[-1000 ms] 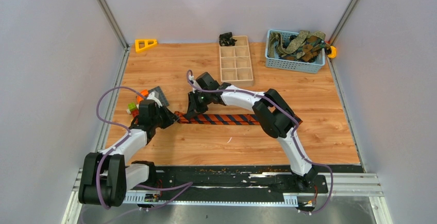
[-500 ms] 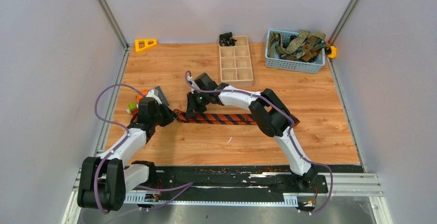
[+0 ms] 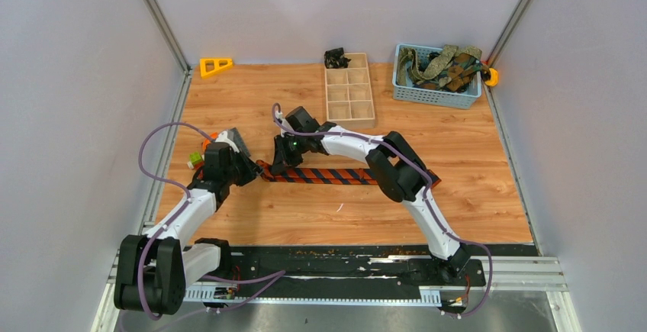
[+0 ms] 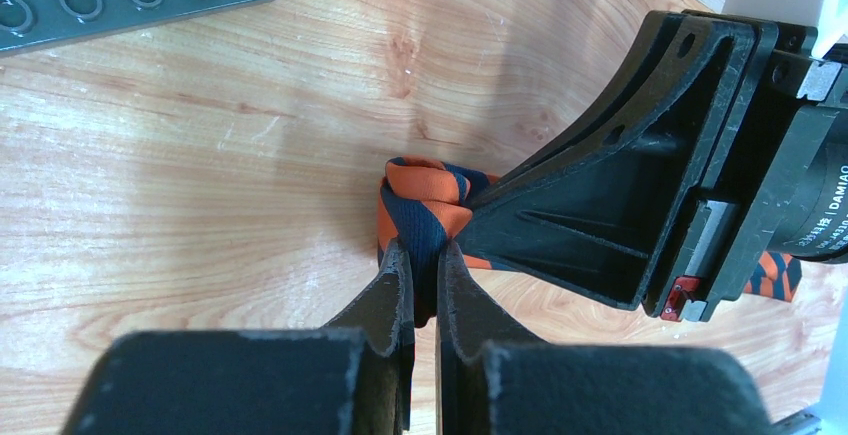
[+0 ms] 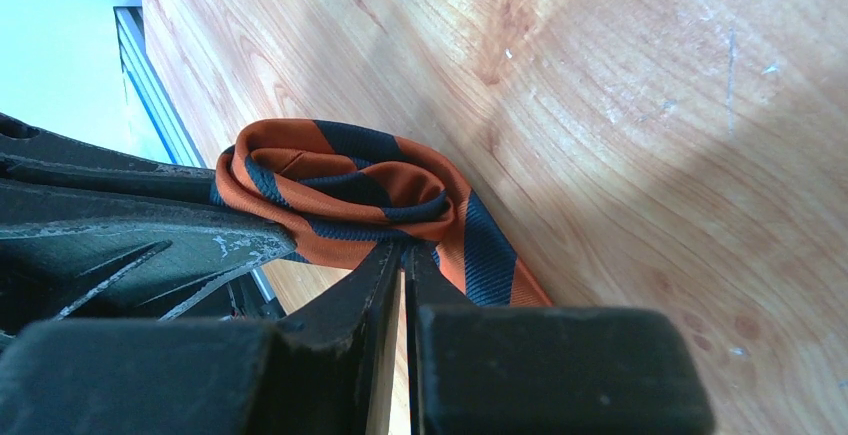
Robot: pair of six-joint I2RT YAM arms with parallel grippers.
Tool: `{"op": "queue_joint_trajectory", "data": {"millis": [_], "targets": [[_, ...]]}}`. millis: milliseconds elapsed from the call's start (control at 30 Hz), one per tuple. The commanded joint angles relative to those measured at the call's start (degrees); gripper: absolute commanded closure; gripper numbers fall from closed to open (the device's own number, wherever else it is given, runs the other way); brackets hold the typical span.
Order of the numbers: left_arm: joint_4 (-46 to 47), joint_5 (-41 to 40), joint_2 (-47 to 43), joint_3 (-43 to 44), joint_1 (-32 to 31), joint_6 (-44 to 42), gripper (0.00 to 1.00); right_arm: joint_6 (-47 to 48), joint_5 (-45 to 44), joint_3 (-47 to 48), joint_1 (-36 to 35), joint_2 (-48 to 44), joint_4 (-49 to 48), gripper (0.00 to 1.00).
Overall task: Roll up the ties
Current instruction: Roll the tie at the center of the board.
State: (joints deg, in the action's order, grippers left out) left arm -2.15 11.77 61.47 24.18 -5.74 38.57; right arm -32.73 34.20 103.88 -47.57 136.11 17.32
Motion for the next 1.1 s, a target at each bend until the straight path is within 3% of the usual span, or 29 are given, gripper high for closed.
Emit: {"op": "queue_joint_trajectory", "data": {"millis": [0, 733, 1067], "targets": [[0.0, 0.2, -1.1, 3.0, -0.8, -0.9, 1.0, -1.5, 1.8, 3.0, -0.4, 1.5, -2.0, 0.93], [-3.8, 0.3, -0.8, 5.7, -3.0, -6.8, 1.0, -4.9, 5.5, 9.8, -1.8, 5.9, -4.6, 0.94], [-3.0, 1.7, 3.1, 6.2, -4.6, -9.4, 1.0, -5.5, 6.2, 7.9, -1.7, 5.5, -6.6, 0.95]]}}
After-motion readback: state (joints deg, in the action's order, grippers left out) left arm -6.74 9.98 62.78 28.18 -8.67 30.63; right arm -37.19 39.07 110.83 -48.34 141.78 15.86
